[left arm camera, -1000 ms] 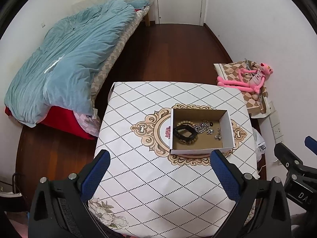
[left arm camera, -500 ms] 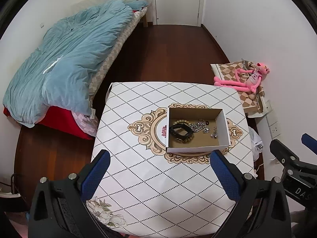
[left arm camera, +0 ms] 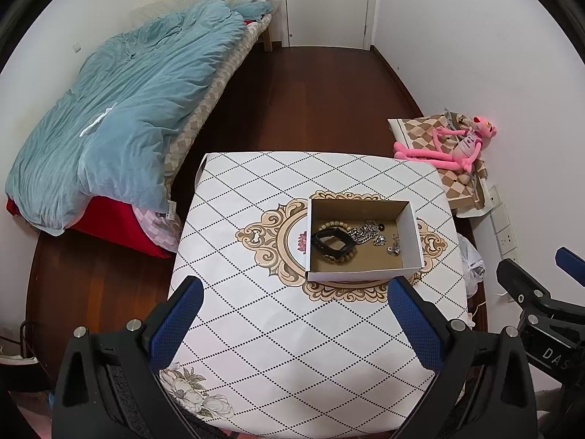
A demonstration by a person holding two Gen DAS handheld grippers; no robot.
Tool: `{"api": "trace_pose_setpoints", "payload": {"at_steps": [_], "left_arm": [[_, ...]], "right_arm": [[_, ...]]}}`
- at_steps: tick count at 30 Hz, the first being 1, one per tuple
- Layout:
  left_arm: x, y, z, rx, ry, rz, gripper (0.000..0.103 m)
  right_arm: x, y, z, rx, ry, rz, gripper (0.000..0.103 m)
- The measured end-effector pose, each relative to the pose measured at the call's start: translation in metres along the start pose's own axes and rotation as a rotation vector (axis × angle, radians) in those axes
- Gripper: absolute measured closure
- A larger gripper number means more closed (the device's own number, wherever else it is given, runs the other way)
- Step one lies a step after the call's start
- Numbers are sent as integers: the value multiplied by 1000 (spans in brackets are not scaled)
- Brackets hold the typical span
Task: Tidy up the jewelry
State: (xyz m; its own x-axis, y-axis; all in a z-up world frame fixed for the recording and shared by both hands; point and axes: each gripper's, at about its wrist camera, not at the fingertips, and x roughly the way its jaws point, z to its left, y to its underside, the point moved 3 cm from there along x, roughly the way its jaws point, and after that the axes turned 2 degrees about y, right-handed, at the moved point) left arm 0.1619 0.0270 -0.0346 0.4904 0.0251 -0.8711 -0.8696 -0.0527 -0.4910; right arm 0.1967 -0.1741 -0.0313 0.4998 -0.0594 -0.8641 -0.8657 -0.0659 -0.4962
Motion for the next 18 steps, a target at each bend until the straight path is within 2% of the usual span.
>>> {"api": "trace_pose_setpoints", "payload": {"at_steps": [18], "left_arm": [[-3, 0, -1, 1, 2, 0, 0]], "right_arm": [[-2, 0, -4, -1, 1, -1, 0]]}}
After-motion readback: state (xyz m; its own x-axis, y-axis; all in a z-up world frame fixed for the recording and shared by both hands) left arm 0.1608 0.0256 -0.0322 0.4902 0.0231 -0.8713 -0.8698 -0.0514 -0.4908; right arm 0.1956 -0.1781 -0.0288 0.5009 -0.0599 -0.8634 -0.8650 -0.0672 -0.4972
